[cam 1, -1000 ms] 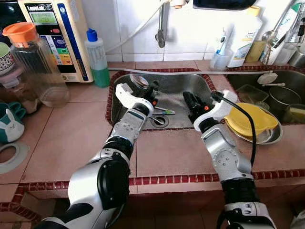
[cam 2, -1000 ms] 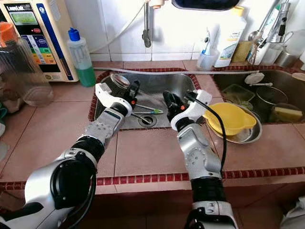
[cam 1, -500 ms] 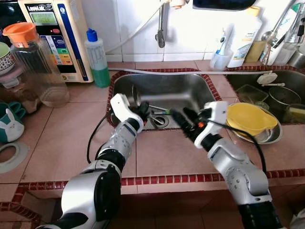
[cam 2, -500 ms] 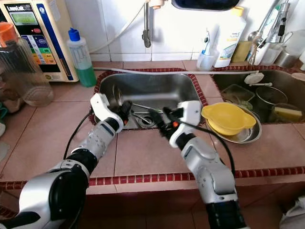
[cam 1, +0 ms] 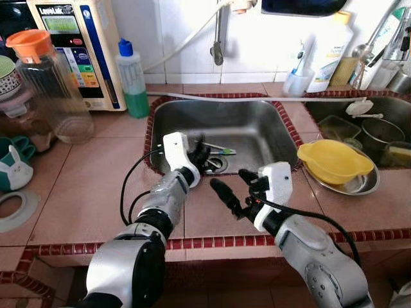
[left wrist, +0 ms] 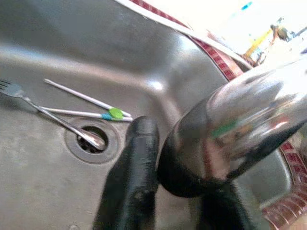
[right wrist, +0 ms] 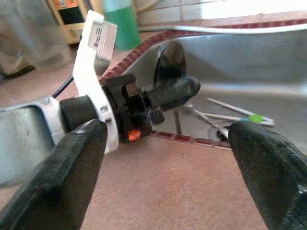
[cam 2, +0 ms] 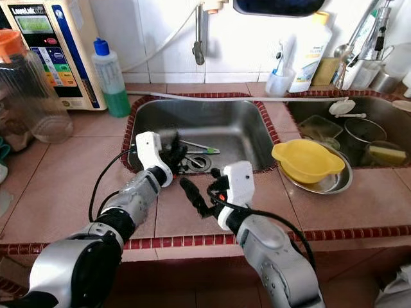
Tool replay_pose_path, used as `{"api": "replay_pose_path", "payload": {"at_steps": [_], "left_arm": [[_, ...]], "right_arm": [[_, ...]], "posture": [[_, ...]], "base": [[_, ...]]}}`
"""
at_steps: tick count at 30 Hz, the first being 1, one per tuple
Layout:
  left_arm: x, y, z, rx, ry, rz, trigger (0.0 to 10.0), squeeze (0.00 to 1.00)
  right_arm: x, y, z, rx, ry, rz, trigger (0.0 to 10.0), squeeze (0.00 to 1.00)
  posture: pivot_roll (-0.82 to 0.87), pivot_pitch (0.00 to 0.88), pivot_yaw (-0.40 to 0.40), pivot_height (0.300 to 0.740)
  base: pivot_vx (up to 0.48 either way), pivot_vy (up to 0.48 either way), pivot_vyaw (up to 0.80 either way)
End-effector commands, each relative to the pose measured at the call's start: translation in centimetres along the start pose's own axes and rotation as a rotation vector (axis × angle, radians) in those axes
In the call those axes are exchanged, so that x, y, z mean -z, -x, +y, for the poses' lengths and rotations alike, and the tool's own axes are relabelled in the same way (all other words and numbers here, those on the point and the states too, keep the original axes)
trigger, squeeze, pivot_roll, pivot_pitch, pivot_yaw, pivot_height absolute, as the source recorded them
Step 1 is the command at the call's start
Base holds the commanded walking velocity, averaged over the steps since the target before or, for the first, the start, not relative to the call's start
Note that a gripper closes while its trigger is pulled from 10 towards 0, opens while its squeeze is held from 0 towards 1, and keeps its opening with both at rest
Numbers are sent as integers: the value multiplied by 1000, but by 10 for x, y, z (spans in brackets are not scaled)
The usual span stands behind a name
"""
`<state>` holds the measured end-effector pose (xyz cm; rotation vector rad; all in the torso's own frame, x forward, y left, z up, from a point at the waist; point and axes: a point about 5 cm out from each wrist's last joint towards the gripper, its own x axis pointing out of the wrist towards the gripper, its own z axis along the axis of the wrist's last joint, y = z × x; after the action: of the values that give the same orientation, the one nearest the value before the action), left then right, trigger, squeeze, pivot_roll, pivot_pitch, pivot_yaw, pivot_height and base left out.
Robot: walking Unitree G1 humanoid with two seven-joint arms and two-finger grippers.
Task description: Kitchen organization
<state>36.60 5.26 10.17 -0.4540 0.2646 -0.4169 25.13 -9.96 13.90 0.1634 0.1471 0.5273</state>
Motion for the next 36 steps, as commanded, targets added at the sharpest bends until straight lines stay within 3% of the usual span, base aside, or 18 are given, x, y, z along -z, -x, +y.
{"api": "replay_pose_path", "payload": {"at_steps": [1,14,27,33,36], "left_arm": [[4,0,0,-9,-25,24,10000,1000],[-2,-2,-2,-52,-195,26,10000,1000],[0,0,4,-92,-295,43,10000,1000],[-2,0,3,-79,-334,33,10000,1000],[-7,0,2,-48,-404,10,10000,1000]], "right_arm": [[-7,3,0,30,7,-30,10000,1000],[-10,7,8,24,12,-29,10000,1000],[-8,6,10,15,21,-21,10000,1000],[-8,5,11,12,26,-24,10000,1000],[-9,4,10,13,31,-28,10000,1000]], "posture": [[-35,0,13,740],[-55,0,12,740],[-41,0,13,740],[-38,0,12,740],[-29,0,13,740]], "base": [[0,0,0],[0,0,0],[0,0,0],[0,0,0],[0,0,0]]}}
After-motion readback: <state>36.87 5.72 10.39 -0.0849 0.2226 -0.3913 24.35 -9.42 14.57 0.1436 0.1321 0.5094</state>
